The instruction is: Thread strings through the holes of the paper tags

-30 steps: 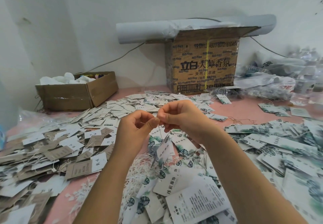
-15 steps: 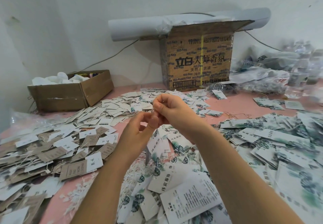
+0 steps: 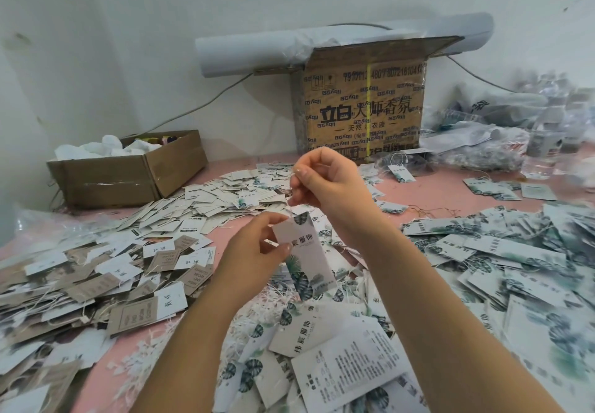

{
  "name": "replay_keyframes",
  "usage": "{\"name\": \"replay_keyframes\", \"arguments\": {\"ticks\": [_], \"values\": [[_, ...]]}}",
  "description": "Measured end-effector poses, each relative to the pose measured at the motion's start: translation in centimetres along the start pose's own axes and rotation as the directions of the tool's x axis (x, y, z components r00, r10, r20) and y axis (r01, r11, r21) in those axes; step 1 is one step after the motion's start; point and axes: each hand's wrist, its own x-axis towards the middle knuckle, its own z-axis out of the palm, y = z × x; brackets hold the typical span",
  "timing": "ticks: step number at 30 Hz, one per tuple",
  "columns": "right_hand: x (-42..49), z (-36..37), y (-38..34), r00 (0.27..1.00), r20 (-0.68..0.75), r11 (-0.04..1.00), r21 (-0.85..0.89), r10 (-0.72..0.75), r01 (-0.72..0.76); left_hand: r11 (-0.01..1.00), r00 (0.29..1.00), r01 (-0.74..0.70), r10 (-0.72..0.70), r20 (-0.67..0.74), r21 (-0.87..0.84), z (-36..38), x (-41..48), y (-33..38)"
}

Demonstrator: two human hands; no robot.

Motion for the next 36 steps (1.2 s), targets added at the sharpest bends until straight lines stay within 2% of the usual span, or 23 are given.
{"name": "replay_keyframes", "arguments": {"ticks": [4, 8, 11, 13, 17, 22, 27, 30, 32, 34, 36], "values": [[0.3, -0.8, 0.1, 0.999, -0.03, 0.999, 0.024, 0.026, -0.026, 0.997, 0.999, -0.005, 0.002, -0.033, -0.081, -0.5, 0.0, 0.1], [0.6, -2.1, 0.7, 0.995, -0.062, 0.968, -0.235, 0.072, -0.085, 0.968, 0.998, -0.05, 0.043, -0.035, -0.245, -1.5, -0.2, 0.6], [0.3, -2.5, 1.3, 0.975, 0.045, 0.902, -0.39, 0.218, -0.184, 0.942, 0.994, -0.091, 0.067, -0.084, -0.322, -2.1, -0.3, 1.0], [0.2, -2.2, 1.5, 0.959, 0.113, 0.88, -0.437, 0.26, -0.187, 0.935, 0.991, -0.102, 0.066, -0.114, -0.339, -2.3, -0.3, 1.0], [0.1, -1.5, 1.5, 0.926, 0.221, 0.89, -0.413, 0.307, -0.196, 0.934, 0.989, -0.09, 0.042, -0.143, -0.345, -3.0, -0.3, 0.9], [0.0, -1.8, 1.2, 0.867, 0.304, 0.915, -0.217, 0.394, -0.339, 0.943, 0.987, -0.091, 0.042, -0.155, -0.321, -3.5, -0.4, 0.8], [-0.1, -1.4, 0.9, 0.855, 0.324, 0.889, -0.358, 0.405, -0.285, 0.959, 0.992, -0.059, 0.025, -0.125, -0.278, -3.4, -0.4, 0.7], [-0.3, -1.7, 0.6, 0.769, 0.374, 0.806, -0.516, 0.518, -0.292, 0.983, 0.993, -0.007, -0.016, -0.121, -0.185, -3.4, -0.2, 0.0], [-0.5, -2.0, 0.2, 0.654, 0.408, 0.695, -0.671, 0.637, -0.258, 0.998, 0.995, 0.058, -0.059, -0.08, -0.011, -3.5, -0.1, -1.0], [-0.7, -2.0, 0.1, 0.507, 0.417, 0.58, -0.786, 0.754, -0.216, 0.969, 0.988, 0.123, -0.14, 0.067, 0.215, -3.6, -0.2, -2.0], [-0.8, -1.6, 0.3, 0.396, 0.387, 0.481, -0.86, 0.833, -0.17, 0.923, 0.944, 0.158, -0.246, 0.221, 0.351, -3.6, -0.4, -2.7]]}}
